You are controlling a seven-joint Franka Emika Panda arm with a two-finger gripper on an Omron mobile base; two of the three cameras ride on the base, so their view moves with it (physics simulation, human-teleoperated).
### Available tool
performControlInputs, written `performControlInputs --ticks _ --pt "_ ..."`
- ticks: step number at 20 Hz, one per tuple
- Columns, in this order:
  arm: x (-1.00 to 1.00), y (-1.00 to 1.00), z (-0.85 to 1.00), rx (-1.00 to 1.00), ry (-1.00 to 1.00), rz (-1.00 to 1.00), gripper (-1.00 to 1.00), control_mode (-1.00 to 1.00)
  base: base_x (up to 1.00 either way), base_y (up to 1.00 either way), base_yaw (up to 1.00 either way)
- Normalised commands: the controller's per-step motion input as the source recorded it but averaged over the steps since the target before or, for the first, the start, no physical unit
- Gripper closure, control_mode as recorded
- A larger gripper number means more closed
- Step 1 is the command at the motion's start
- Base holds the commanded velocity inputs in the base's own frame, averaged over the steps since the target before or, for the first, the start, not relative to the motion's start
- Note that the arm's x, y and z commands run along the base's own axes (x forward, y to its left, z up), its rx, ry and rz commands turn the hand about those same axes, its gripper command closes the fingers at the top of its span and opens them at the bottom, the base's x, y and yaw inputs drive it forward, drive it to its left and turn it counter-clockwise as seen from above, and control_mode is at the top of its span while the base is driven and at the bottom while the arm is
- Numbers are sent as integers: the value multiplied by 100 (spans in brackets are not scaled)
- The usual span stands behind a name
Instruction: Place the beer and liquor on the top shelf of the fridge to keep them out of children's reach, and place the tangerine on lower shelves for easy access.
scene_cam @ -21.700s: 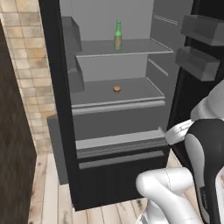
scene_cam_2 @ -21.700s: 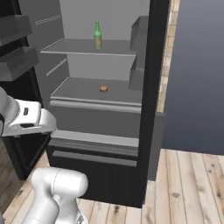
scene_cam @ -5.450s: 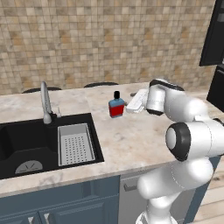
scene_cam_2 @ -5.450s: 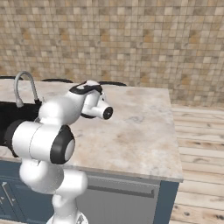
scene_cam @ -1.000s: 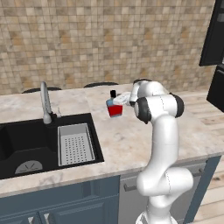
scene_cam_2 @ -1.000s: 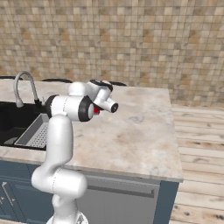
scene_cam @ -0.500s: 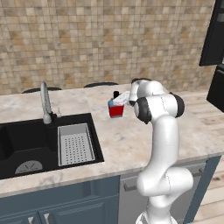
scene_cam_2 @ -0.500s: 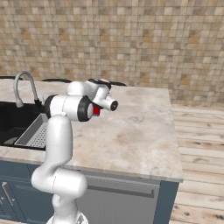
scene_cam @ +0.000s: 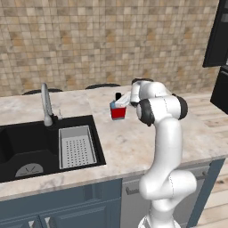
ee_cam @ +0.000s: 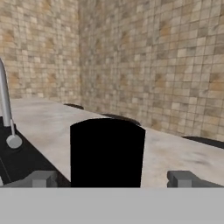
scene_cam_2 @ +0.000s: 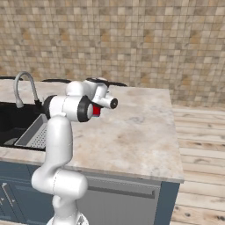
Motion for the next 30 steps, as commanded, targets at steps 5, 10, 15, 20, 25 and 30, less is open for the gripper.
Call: performControlInputs --ticks 5,10,15,20,25,30 --pt "1 2 -3 -5 0 -2 -100 -100 0 0 0" --pt "7 4 -6 -3 0 -2 -100 -100 0 0 0" --pt "11 10 -5 -2 0 -1 -100 -100 0 0 0" --pt "16 3 0 0 0 -2 -100 -100 0 0 0" --pt "15 0 0 0 0 -4 -100 -100 0 0 0" --pt "12 0 0 0 0 -3 100 -100 0 0 0"
